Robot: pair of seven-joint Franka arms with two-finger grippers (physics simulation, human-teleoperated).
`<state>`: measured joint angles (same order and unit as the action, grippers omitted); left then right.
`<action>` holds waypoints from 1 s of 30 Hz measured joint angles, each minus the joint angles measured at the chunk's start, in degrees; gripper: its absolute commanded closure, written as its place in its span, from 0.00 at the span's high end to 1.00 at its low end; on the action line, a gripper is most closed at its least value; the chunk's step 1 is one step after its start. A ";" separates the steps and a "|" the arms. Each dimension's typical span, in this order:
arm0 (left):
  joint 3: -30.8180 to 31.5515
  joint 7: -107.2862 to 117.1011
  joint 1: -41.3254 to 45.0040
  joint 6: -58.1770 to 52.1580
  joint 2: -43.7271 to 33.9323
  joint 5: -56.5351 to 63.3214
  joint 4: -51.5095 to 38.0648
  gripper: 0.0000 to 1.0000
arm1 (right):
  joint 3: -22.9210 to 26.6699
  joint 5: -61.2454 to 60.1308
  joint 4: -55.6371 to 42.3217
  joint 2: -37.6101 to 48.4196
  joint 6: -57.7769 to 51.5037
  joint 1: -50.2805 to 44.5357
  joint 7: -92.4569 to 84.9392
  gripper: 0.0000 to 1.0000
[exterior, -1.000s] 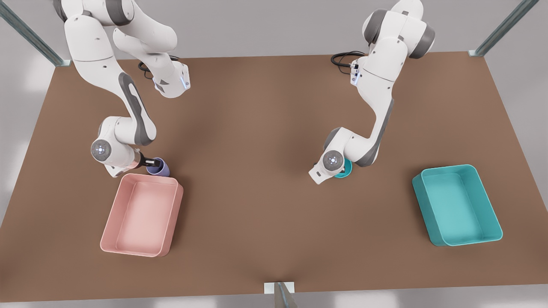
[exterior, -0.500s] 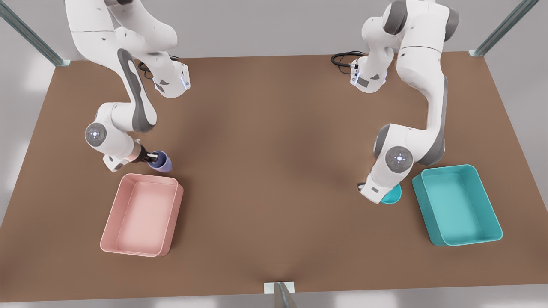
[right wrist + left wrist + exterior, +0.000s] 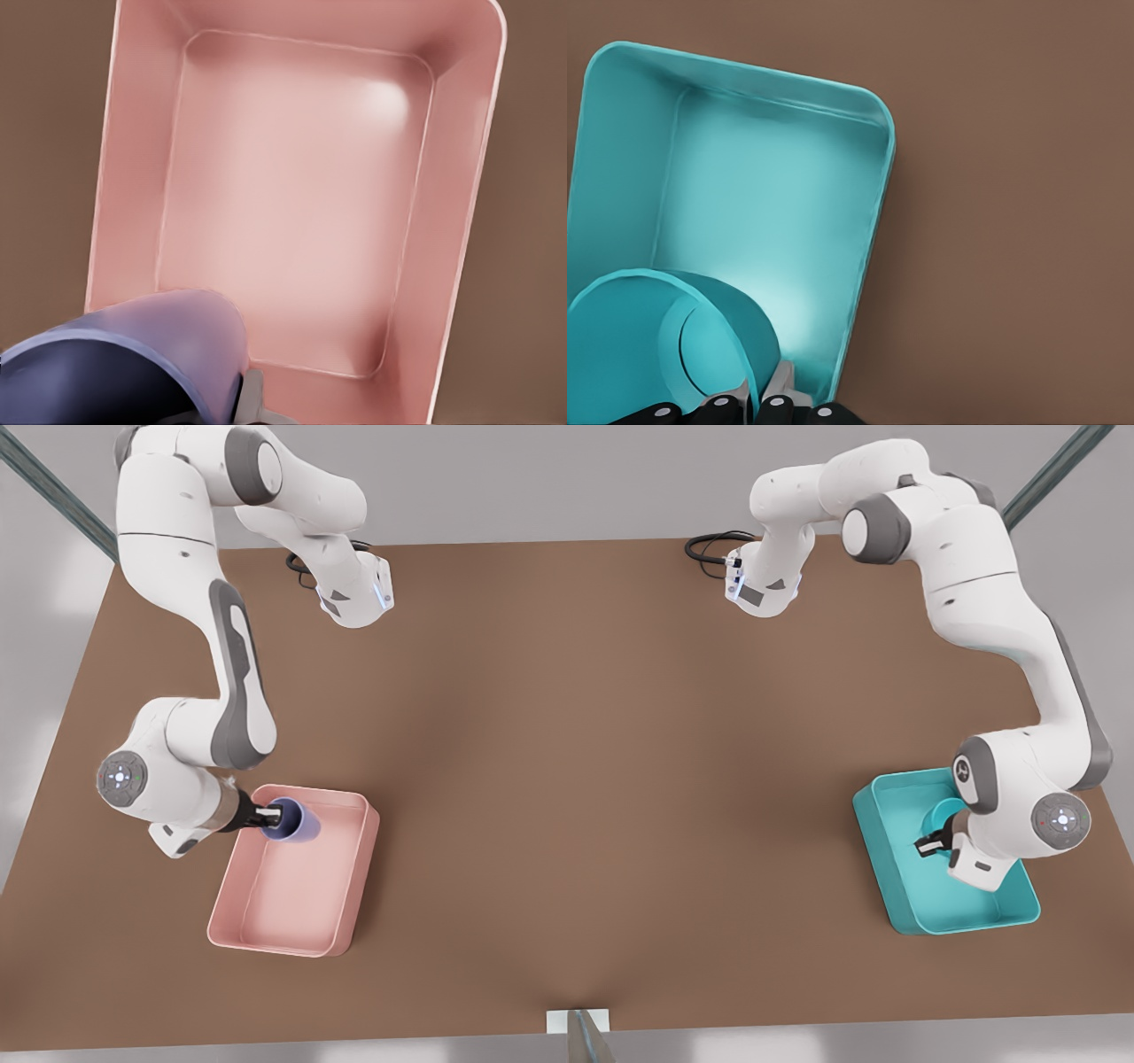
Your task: Put the bowls and cups in different boxes
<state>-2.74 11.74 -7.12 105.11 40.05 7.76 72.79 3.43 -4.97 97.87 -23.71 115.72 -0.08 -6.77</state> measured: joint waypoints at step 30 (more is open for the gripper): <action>3.57 -10.69 11.55 -13.72 -18.24 -7.81 0.64 1.00 | -0.44 1.17 -13.07 7.30 -11.80 0.20 -3.58 1.00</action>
<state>0.83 1.05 4.43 91.39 21.81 -0.06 73.43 2.99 -3.80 84.80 -16.41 103.92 0.12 -10.35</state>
